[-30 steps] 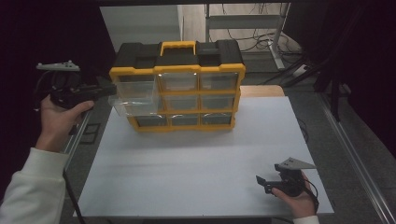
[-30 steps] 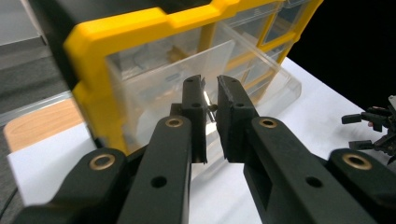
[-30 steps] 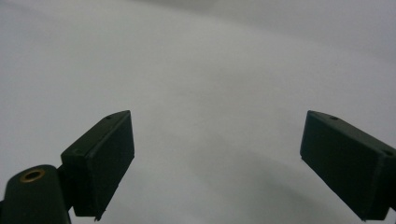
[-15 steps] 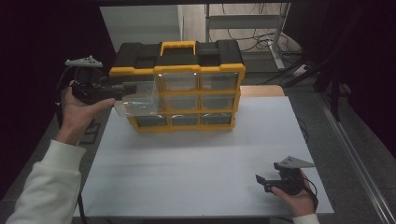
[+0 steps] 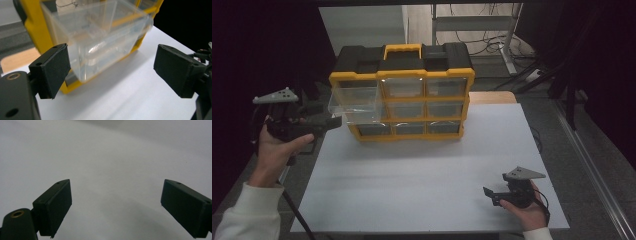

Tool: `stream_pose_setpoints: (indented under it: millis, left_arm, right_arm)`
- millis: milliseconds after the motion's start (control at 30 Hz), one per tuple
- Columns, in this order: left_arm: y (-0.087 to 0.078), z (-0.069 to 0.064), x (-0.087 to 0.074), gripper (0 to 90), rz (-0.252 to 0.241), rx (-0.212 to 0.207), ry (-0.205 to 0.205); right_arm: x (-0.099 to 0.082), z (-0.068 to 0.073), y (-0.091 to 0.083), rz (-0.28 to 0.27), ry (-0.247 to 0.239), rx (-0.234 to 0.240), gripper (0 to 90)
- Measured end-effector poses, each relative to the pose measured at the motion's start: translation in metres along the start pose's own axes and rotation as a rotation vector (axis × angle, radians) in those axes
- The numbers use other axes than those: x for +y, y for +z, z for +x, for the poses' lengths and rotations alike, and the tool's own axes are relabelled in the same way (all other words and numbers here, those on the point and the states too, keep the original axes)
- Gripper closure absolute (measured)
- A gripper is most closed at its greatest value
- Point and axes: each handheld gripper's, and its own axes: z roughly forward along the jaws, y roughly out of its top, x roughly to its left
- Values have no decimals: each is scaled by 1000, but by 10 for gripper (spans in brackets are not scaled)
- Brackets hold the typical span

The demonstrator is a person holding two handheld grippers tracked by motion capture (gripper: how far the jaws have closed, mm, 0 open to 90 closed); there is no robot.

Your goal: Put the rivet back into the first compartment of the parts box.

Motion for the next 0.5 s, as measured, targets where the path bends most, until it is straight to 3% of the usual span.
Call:
stream_pose_setpoints:
  millis: [33,67,100,133,200,400,500]
  left_arm:
    - [0,0,0,144,0,0,0]
    - [1,2,-15,143,7,-4,-16]
    - [1,2,-15,144,7,-4,-16]
    - [3,4,-29,144,11,-5,-32]
    - [5,5,-43,146,13,-11,-46]
    - [18,3,-78,151,33,-13,-55]
    - [25,0,-88,152,46,-14,-51]
  right_arm:
    - [0,0,0,0,0,0,102]
    - [1,0,1,1,-3,-1,102]
    - [1,0,1,1,-3,-1,102]
    - [1,-1,2,3,-3,-1,102]
    - [1,-1,3,5,-6,-1,102]
    - [1,0,2,4,-8,0,102]
    - [1,0,2,5,-9,0,102]
